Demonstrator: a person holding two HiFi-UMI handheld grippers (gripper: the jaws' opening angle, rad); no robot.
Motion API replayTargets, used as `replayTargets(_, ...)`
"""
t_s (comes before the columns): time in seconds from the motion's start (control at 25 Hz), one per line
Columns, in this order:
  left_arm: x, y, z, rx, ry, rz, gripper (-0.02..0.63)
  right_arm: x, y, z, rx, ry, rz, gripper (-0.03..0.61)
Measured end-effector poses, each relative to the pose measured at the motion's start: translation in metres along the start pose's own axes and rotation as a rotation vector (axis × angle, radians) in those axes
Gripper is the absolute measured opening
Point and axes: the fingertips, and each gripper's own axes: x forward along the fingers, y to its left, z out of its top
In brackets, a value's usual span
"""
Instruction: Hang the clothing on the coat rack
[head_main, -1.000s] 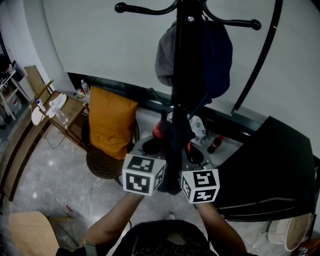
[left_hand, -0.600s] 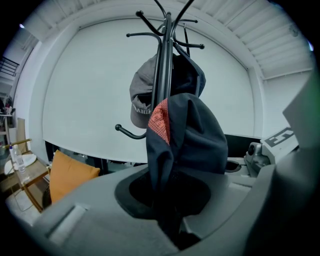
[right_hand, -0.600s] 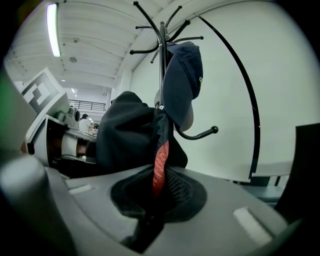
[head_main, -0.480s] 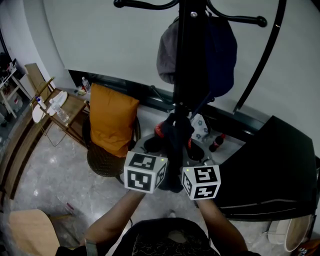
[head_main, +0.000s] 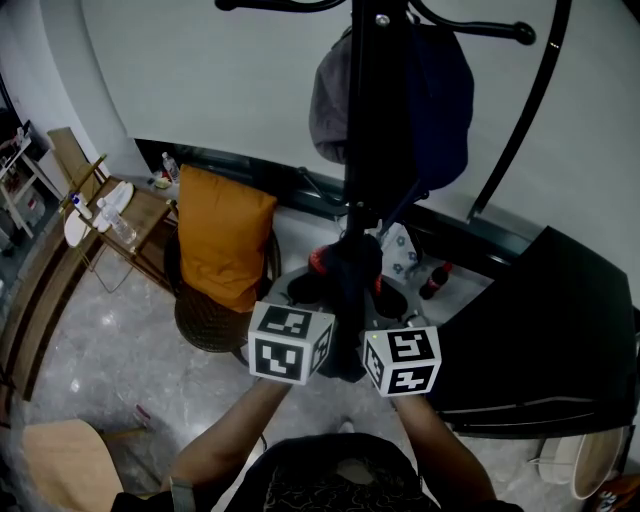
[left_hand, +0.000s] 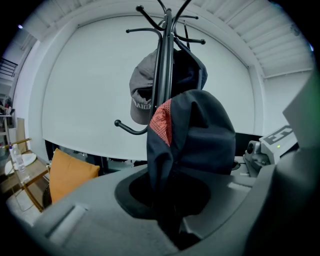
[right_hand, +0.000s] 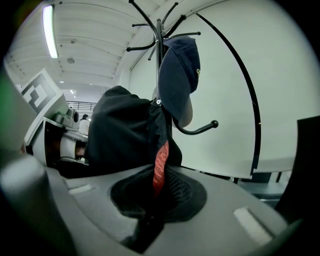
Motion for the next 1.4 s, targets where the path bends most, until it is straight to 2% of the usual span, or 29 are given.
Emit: replayTargets(1.4, 0.007, 0.004, -0.027, -0.011, 0.051, 0.010, 0.034, 0.008, 0.006, -0.031, -0.016, 0.071, 0.009, 0.032)
